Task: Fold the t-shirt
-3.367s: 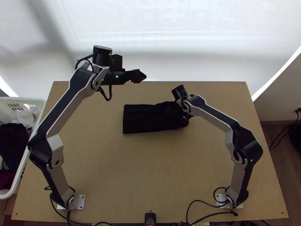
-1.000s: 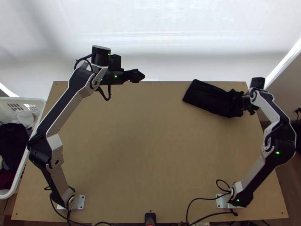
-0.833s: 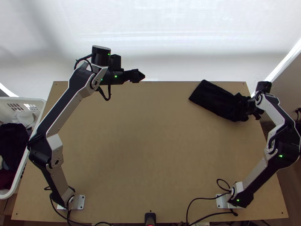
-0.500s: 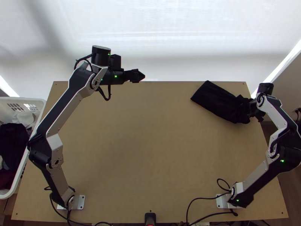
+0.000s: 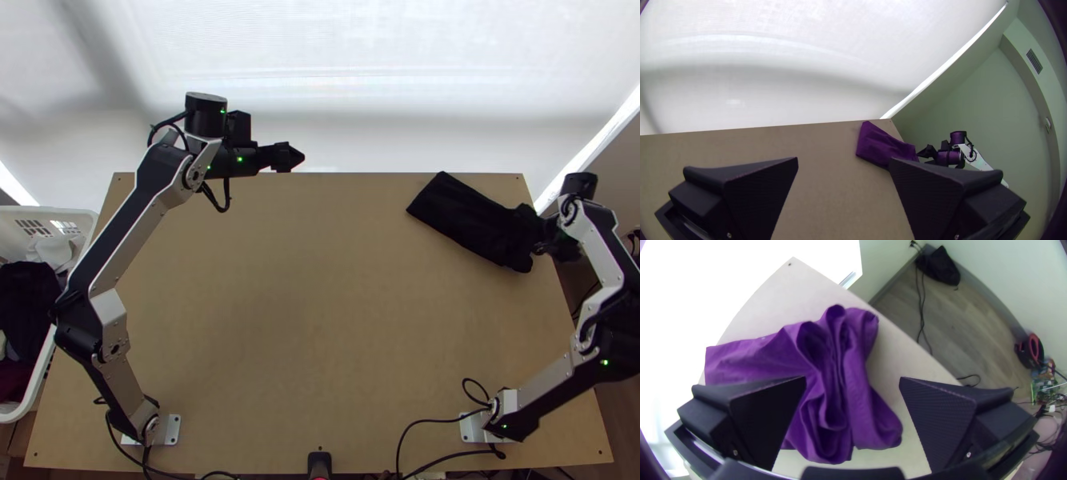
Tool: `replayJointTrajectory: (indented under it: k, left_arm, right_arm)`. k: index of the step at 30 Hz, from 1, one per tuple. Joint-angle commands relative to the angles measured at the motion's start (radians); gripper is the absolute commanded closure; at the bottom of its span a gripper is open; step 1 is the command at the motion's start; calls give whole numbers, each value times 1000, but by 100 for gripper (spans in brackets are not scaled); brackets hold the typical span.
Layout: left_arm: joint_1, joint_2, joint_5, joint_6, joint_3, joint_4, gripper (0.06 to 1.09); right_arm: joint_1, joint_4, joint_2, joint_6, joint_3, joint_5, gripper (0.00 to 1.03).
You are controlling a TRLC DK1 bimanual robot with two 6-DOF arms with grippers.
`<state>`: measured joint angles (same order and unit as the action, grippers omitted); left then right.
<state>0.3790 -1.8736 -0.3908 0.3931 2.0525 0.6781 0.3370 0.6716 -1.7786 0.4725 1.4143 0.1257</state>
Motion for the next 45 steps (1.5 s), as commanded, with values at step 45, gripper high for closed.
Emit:
replayJointTrajectory:
  k: [45]
  left_arm:
    - [-574, 1429, 495, -427, -1540, -931, 11]
  right_arm:
    - [-599, -1027, 1114, -680, -907, 77, 3]
